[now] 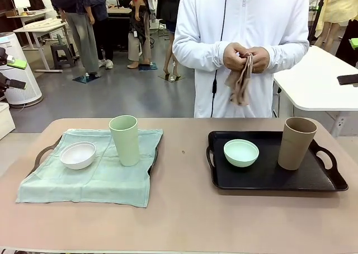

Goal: Set up a tray with a mat and arrange the tableware.
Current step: Pick up the Picnic Bowl and Reusable plastic cup from the Handle tray in front of the human's position and hold them in the air.

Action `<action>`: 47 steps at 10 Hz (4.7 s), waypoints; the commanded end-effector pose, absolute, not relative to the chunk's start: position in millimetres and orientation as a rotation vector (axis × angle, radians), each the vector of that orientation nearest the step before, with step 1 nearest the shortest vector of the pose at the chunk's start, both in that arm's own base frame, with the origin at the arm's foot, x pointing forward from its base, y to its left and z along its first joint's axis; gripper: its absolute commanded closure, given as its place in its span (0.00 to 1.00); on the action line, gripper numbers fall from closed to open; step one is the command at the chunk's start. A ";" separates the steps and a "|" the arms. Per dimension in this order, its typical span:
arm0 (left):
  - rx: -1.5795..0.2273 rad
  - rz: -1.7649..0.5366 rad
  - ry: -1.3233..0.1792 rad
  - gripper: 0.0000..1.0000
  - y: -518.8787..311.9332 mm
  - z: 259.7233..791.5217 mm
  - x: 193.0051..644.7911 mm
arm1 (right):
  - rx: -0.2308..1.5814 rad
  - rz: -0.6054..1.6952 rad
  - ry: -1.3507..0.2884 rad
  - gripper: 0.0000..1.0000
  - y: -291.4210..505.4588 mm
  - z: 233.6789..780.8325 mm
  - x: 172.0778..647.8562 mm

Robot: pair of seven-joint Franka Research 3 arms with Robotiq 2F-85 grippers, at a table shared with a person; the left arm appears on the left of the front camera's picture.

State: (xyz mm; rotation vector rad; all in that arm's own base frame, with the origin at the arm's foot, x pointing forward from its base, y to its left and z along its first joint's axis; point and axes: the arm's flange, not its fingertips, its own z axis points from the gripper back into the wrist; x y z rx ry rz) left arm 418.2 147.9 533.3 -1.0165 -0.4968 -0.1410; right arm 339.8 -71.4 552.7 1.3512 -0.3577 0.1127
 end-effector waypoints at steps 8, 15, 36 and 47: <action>-0.522 -0.115 -0.429 0.07 -71.2 634.2 438.5 | 1.412 1.202 -0.381 0.00 -175.7 514.6 405.6; -0.440 -0.118 -0.350 0.07 -150.8 619.3 436.7 | 1.411 1.179 -0.423 0.00 -128.8 461.3 420.4; -0.214 -0.180 -0.207 0.07 -373.3 519.2 472.0 | 0.853 1.283 -0.774 0.00 -159.9 373.8 485.6; -0.263 -0.218 -0.215 0.07 -412.1 466.4 478.1 | 0.920 1.269 -0.705 0.00 -143.3 332.0 506.5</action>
